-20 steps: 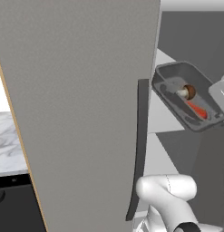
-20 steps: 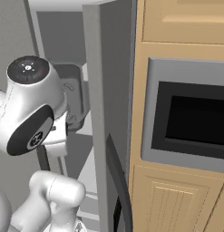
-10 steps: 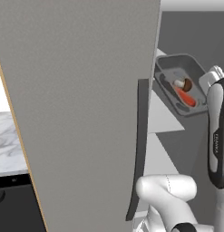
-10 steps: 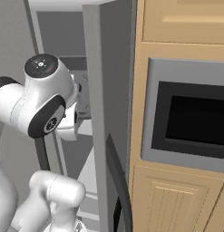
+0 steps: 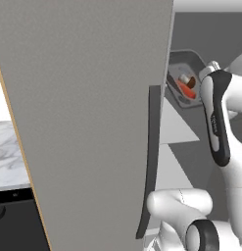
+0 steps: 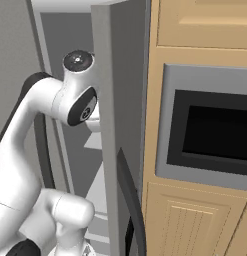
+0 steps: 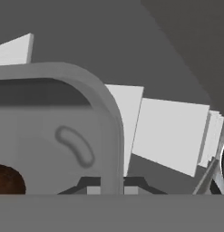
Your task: Take the mushroom and carrot out of the freezer and place them in the tupperware container on the counter. Then put the tupperware containing the vegetables back in the freezer.
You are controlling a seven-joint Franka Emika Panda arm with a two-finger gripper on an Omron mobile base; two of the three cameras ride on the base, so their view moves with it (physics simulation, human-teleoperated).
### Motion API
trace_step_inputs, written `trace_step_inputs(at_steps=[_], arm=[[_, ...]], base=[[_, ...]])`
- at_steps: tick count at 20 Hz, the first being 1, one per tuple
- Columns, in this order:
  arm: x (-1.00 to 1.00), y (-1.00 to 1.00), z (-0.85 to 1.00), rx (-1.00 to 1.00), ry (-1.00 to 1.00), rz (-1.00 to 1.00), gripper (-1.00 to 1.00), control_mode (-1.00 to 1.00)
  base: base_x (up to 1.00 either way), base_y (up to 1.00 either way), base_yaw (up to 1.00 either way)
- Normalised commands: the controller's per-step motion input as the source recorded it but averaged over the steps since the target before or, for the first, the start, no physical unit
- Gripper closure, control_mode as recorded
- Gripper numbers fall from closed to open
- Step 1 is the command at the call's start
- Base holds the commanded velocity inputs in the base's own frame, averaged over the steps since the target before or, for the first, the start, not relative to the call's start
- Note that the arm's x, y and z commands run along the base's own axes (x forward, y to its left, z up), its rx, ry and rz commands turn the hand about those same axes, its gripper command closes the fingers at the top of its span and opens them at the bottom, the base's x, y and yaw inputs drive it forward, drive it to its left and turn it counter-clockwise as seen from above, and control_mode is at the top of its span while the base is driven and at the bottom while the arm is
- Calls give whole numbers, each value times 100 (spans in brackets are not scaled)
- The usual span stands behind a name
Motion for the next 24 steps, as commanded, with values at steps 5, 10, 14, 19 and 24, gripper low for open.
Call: trace_step_inputs(at_steps=[5,10,14,19,24], arm=[[100,0,14,3,0,-2,100,-100],[92,-1,18,1,0,-3,100,-100],[89,-5,15,2,1,-2,100,-100],[53,-8,19,4,7,-4,100,-100],[2,0,16,7,6,-10,100,-100]], base=[[0,0,0],[0,0,0],[0,0,0],[0,0,0],[0,0,0]])
